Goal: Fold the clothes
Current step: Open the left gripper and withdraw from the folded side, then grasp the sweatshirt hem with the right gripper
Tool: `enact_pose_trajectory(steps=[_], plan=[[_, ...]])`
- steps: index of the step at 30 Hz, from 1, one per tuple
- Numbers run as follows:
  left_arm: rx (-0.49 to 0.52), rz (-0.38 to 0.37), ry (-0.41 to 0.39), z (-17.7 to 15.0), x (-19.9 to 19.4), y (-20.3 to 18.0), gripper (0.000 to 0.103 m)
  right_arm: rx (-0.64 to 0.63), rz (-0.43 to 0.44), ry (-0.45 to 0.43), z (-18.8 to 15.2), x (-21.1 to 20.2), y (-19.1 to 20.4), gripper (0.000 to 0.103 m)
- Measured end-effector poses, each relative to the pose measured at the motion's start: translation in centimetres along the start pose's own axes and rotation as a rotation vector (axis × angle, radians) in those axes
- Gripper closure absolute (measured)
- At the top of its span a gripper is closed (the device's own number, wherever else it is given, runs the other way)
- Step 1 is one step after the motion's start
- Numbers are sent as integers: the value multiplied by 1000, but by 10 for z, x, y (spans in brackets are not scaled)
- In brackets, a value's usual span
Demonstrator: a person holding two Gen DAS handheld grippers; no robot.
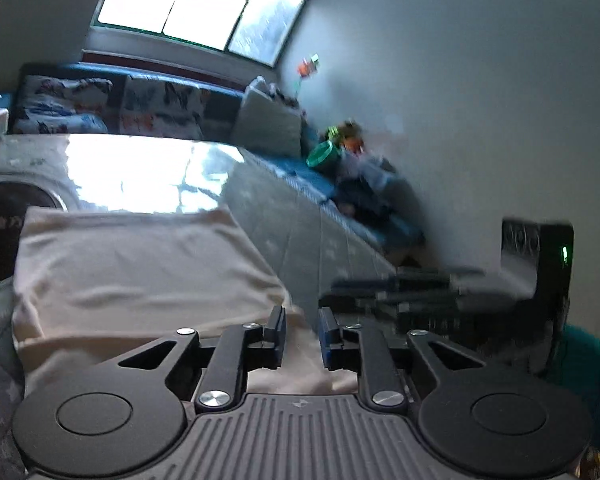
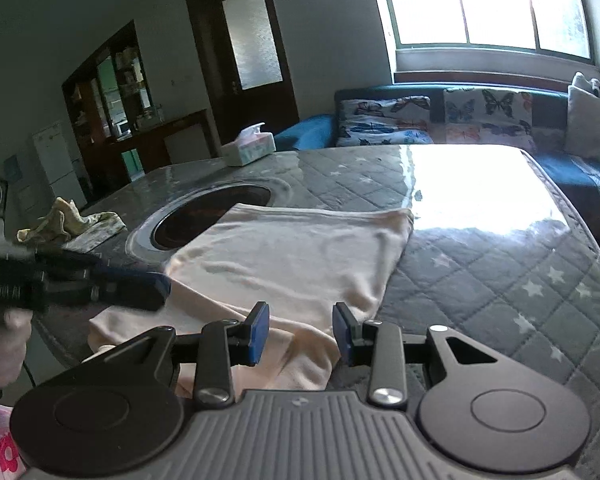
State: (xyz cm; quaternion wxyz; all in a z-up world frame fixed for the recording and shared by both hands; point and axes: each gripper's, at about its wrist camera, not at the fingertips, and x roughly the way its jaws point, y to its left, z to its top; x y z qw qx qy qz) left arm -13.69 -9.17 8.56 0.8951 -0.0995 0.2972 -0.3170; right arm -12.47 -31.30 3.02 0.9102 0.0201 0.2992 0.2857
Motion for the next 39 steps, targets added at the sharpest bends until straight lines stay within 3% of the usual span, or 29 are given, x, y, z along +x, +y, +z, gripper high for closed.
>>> enact_pose_trajectory(steps=[2,13,17,27,29,31,36,39], plan=[[11,12,12,-6,-5,5,83,9,8,8,-1,1,-1,68],[-148,266,32,-31,-43,80,83,11,64,115,-12,45,13,69],[-193,306,71,-43,-50,99,84,10,66,133,-14,54,15,71],[-161,242,7,-12,-27,104,83,16,44,145,-12,59,14,78],[-165,253,18,-11,-18,111,83,3,32,142,-11,58,16,89],[-172,260,27,-13,-15,115,84,-9,16,137,-9,56,17,94],[-181,267,25,-17,-17,119,84,-62,-36,97,0,49,25,94],[-186,266,24,-18,-17,120,84,-61,-53,136,-4,62,22,93]])
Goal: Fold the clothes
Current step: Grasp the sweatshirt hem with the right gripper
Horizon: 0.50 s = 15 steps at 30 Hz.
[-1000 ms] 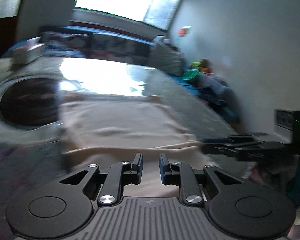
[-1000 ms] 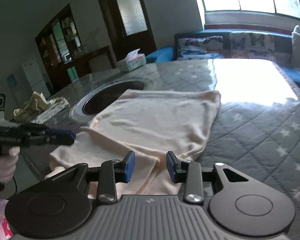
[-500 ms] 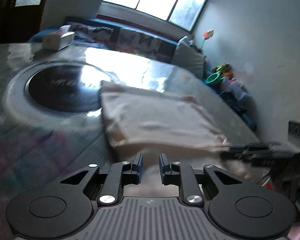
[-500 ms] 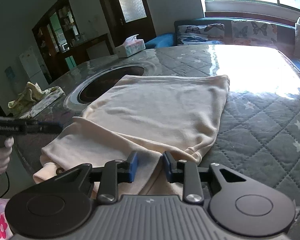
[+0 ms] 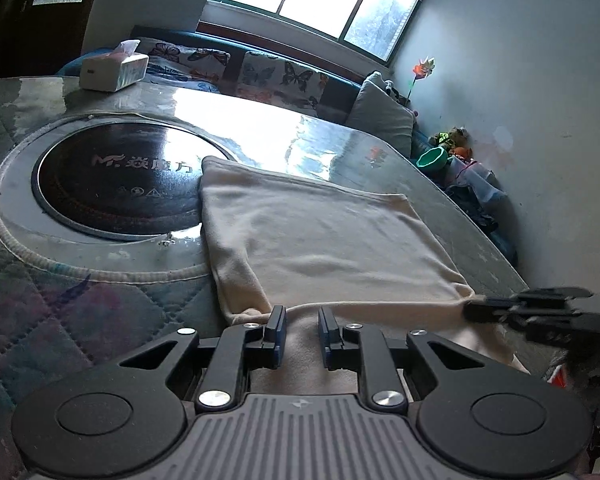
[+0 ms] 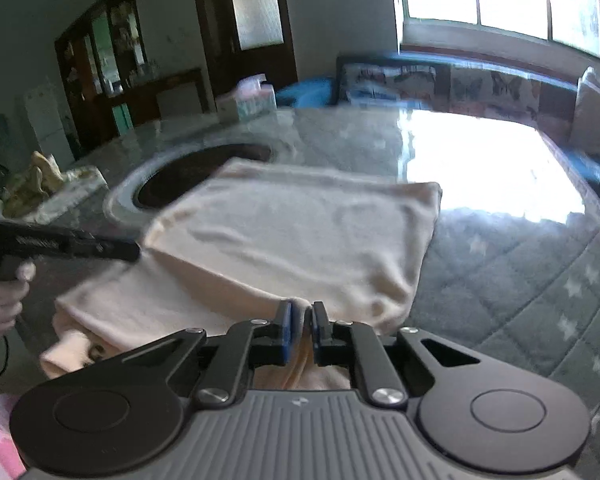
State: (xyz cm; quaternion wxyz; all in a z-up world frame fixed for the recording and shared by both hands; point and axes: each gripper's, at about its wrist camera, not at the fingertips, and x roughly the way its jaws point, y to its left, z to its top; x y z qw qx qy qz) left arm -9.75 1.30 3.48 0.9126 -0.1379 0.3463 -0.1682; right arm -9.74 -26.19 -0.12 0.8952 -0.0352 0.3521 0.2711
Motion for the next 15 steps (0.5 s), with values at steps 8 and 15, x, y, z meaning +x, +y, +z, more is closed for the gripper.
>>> enact_pose_trajectory(steps=[8,15], plan=[[68,-41,-17,1,-17,-21,83,-63,31,-53,3,-26,7,89],[151,-145,45,-14,-6,-54,83,-150,139,26,-9,-13,31,89]])
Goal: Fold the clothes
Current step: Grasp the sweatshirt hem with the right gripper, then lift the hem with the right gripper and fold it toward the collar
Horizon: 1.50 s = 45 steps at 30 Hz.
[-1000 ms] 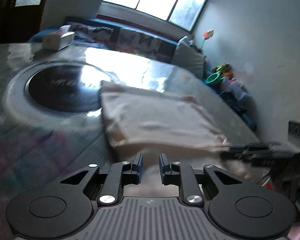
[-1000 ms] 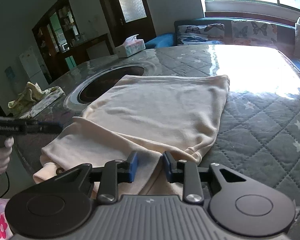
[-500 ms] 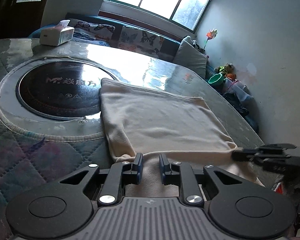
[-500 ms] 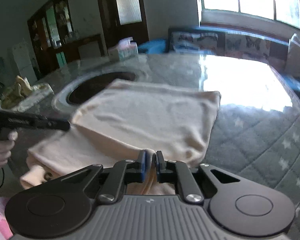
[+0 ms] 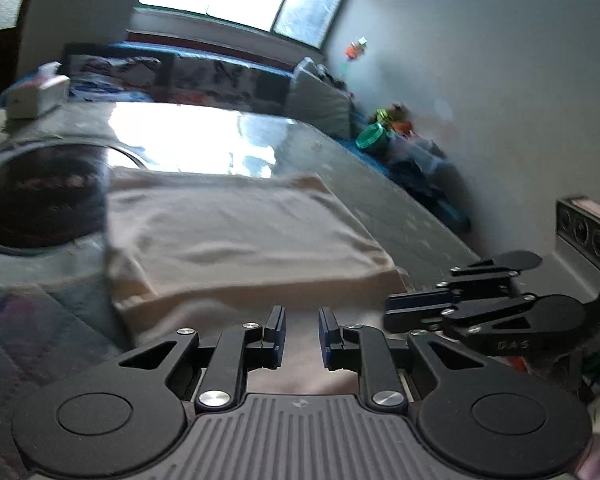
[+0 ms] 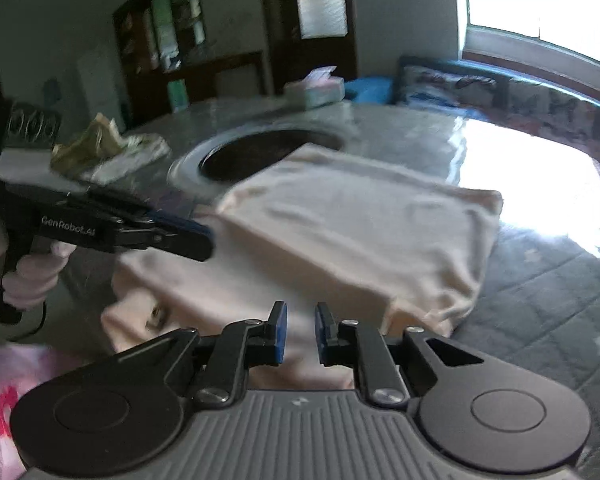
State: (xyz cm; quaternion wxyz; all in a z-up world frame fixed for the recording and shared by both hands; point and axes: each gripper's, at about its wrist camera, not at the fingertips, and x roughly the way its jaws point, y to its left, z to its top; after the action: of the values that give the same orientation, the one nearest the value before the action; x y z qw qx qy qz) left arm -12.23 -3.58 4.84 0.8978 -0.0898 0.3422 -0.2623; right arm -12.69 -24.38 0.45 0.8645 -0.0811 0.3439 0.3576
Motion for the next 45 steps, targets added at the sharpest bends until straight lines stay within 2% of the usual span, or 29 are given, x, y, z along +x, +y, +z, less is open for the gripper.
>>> enact_pose_trajectory(steps=[4,9,12,14,15,20,22,25,32,36,38,40,42,43,45], plan=[[10,6,46,-11,9,-1,83,-36,-1,24,-13,-3,5,88],[33,11,46,-13,4,-2,79,-56,-34,12,-14,-16,7,88],[44,27,45,-14,-3,0,78,-25,-30,26,-19,-15,0,88],[59,43,42,-14,-13,0,71,-18,-25,25,-19,-16,-1,88],[71,52,43,-15,-17,1,64,-21,-28,15,-17,-18,-1,88],[175,66,42,-21,-42,-6,52,9,-35,-36,-6,-19,-8,84],[230,66,56,-28,-48,-11,48,29,-32,-14,-7,-10,-12,83],[311,56,68,-38,-52,-19,47,42,-31,-1,-10,-3,-16,81],[487,35,73,-56,-46,-39,47,-1,-40,-10,-8,-21,-6,75],[568,44,50,-63,-37,-47,48,-37,-50,-7,-10,-32,0,70],[581,40,33,-63,-34,-48,55,-62,-59,3,-13,-38,4,69],[590,38,13,-62,-32,-48,71,-93,-69,17,-17,-43,8,68],[581,28,2,-59,-32,-48,85,-136,-72,32,-22,-49,13,63],[568,29,-6,-57,-32,-47,87,-157,-72,39,-24,-51,16,59],[529,26,-24,-48,-33,-44,89,-190,-62,48,-29,-56,20,59]])
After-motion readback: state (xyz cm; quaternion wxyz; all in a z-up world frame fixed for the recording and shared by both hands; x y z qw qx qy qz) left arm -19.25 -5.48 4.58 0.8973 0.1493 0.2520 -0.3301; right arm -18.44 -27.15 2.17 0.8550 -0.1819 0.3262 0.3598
